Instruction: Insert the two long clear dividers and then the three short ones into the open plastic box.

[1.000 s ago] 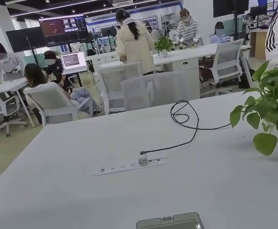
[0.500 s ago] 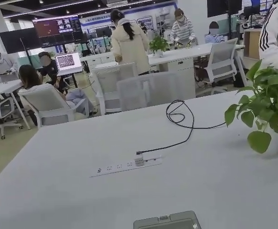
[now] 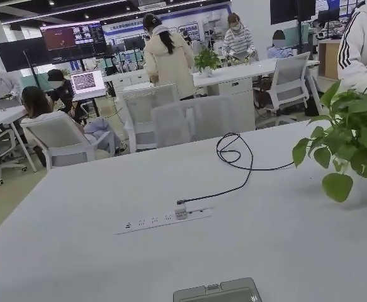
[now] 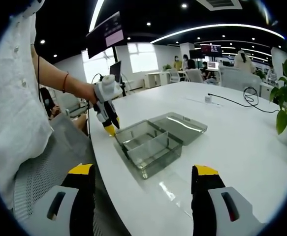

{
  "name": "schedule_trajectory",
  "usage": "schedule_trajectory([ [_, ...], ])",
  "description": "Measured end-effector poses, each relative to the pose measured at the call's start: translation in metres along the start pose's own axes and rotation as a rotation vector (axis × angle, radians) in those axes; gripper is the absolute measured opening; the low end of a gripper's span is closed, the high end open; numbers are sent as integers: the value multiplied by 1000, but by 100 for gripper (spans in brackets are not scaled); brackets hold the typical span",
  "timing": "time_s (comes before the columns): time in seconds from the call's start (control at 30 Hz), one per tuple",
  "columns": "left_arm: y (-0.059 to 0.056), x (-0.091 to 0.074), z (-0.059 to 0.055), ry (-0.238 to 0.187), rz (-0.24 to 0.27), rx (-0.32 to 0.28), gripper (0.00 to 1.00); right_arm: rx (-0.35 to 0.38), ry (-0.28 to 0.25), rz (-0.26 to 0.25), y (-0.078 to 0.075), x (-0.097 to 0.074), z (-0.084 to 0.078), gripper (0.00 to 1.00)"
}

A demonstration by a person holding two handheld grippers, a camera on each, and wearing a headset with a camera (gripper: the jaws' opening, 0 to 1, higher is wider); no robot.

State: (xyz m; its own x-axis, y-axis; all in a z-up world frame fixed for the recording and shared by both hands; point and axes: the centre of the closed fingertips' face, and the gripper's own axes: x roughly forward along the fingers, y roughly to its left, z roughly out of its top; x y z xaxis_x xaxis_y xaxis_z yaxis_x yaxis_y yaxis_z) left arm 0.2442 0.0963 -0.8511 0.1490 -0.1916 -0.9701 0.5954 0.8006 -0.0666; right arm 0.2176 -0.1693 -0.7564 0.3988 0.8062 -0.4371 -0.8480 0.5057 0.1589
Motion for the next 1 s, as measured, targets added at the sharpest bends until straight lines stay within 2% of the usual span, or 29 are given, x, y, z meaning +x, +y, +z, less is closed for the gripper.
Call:
schedule_trajectory([
  [0.27, -5, -4, -4, -69, -41, -109, 30, 1, 16, 3, 3, 0, 0, 81],
  [0.3, -7, -4, -3, -94, -52, -150, 30, 0, 23, 3, 4, 1, 0, 81],
  [0.53, -13, -19, -1, -200, -97, -244, 30, 4, 33, 12, 10, 5, 9, 79],
  [0.6, -15, -25, 3, -246, -115, -283, 30, 9, 39, 15, 13, 6, 13, 78],
  [0.7, -19, -34, 8, -295, -135, -305, 30, 14, 34, 18, 15, 8, 20, 76],
  [0.9, -31, -60, 25, -435, -196, -356, 30, 103, -12, 9, 22, 17, 50, 68],
  [1.0, -40, -72, 34, -489, -220, -354, 30, 126, -8, 0, 26, 24, 64, 66],
])
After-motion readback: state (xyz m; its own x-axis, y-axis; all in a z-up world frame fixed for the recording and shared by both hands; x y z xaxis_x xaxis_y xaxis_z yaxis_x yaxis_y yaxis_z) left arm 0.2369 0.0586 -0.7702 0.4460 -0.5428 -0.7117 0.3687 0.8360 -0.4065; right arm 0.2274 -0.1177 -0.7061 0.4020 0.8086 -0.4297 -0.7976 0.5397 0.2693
